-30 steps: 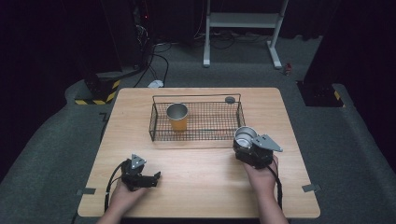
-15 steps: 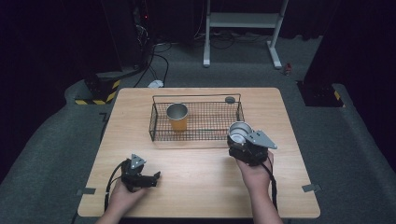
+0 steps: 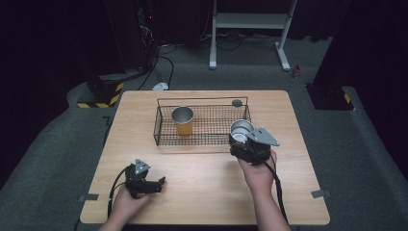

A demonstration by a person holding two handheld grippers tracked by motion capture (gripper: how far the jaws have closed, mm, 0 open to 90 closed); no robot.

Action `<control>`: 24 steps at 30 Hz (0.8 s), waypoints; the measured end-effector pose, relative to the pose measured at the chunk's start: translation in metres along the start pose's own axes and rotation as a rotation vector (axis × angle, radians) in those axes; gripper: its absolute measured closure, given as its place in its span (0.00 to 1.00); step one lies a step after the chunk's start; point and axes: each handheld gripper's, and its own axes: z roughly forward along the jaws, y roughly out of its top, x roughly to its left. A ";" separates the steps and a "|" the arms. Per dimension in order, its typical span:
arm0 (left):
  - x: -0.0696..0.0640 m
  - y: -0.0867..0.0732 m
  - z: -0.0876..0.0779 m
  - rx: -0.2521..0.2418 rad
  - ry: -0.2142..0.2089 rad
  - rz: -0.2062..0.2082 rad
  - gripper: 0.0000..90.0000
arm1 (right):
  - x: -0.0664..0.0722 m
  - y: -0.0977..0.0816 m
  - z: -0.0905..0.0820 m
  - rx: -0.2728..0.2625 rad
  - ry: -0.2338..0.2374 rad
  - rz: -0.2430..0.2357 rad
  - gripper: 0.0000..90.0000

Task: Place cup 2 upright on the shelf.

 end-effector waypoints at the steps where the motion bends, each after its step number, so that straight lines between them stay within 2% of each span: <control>1: 0.000 0.000 0.000 0.000 -0.001 0.000 0.03 | 0.000 0.001 0.001 -0.001 -0.001 -0.002 0.20; 12: 0.000 0.000 0.001 0.003 -0.006 -0.003 0.02 | 0.000 0.012 0.013 -0.014 0.014 0.007 0.20; 17: 0.000 0.001 0.001 0.003 -0.009 0.000 0.02 | 0.000 0.022 0.022 -0.024 -0.001 -0.008 0.20; 24: 0.000 0.001 0.001 0.002 -0.005 0.007 0.02 | -0.002 0.032 0.037 -0.017 -0.016 0.001 0.20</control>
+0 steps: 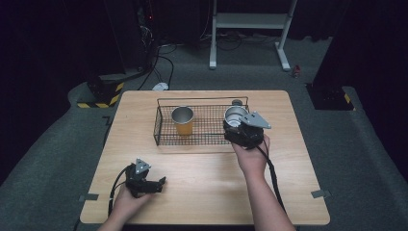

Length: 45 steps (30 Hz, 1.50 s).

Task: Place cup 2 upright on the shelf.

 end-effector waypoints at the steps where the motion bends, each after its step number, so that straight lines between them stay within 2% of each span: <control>1: 0.000 0.000 0.000 0.000 0.000 0.000 0.02 | 0.000 0.001 0.002 0.007 0.000 0.006 0.20; 5: 0.000 0.000 0.000 -0.001 -0.001 0.002 0.02 | -0.001 0.005 0.013 0.017 0.006 0.033 0.20; 20: -0.001 -0.001 -0.001 -0.002 -0.003 -0.001 0.02 | -0.005 0.011 0.058 0.083 -0.019 0.040 0.20; 24: -0.001 -0.001 -0.001 -0.001 -0.005 0.000 0.03 | -0.005 0.011 0.066 0.089 -0.022 0.061 0.20; 26: -0.001 -0.001 -0.001 -0.002 -0.004 -0.001 0.03 | -0.005 0.010 0.070 0.096 -0.024 0.077 0.20; 45: -0.001 -0.001 -0.001 0.000 -0.006 0.004 0.03 | 0.003 -0.012 0.100 0.223 -0.020 0.083 0.20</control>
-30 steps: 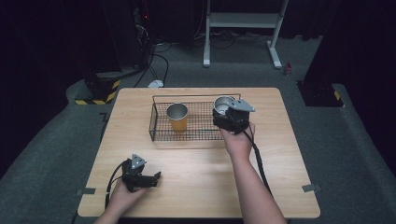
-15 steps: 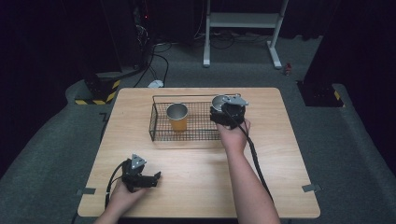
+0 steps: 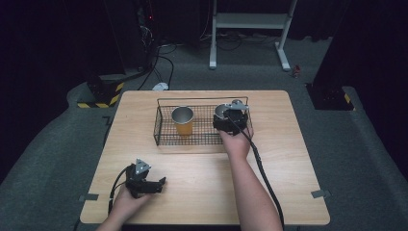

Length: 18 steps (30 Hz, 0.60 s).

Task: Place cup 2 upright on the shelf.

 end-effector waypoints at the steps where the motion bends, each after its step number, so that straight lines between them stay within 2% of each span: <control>1: 0.000 0.000 0.000 0.000 0.000 -0.001 0.03 | 0.000 -0.001 0.001 0.006 0.000 0.000 0.20; 10: 0.000 0.000 0.000 -0.002 -0.002 -0.007 0.03 | 0.002 -0.007 0.014 0.064 -0.008 -0.003 0.20; 18: 0.000 0.000 0.000 -0.004 0.000 -0.004 0.03 | 0.003 -0.011 0.020 0.092 -0.012 -0.010 0.20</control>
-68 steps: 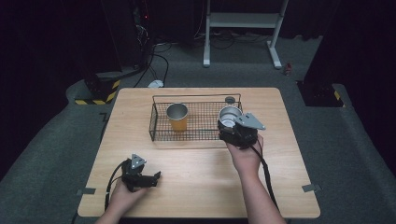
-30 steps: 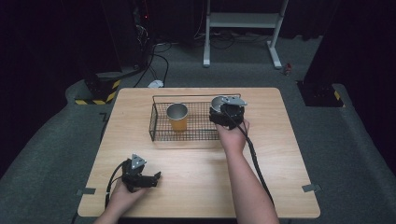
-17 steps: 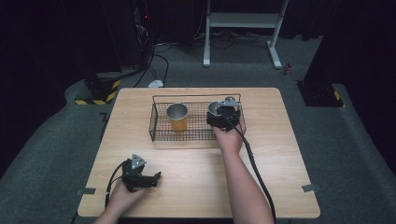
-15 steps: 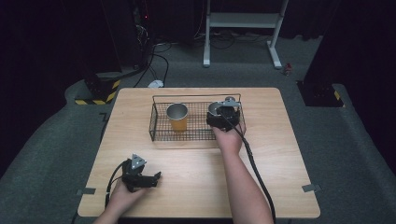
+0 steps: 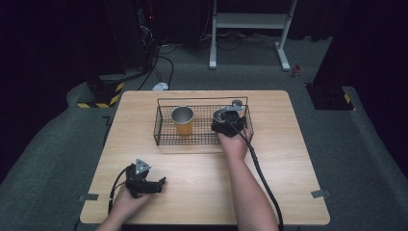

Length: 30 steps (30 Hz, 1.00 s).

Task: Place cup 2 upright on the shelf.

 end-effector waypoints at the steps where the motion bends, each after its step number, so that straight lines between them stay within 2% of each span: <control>1: 0.000 0.000 0.000 0.000 0.000 0.000 0.03 | 0.000 0.000 0.001 -0.001 -0.001 -0.003 0.20; 4: 0.000 0.000 0.000 0.000 0.000 0.001 0.03 | 0.001 0.000 0.002 0.012 0.000 0.006 0.20; 7: 0.000 0.000 0.000 0.000 0.000 0.000 0.03 | 0.001 -0.001 0.004 0.014 0.001 -0.012 0.20; 12: 0.000 0.000 0.000 0.000 0.000 0.000 0.03 | 0.003 -0.001 0.006 0.025 0.001 -0.001 0.20; 27: 0.000 0.000 0.000 0.000 0.000 0.000 0.03 | 0.004 0.002 0.011 0.046 -0.002 -0.024 0.20; 30: 0.000 0.000 0.000 0.000 0.000 0.000 0.03 | 0.005 0.001 0.011 0.050 0.001 -0.012 0.20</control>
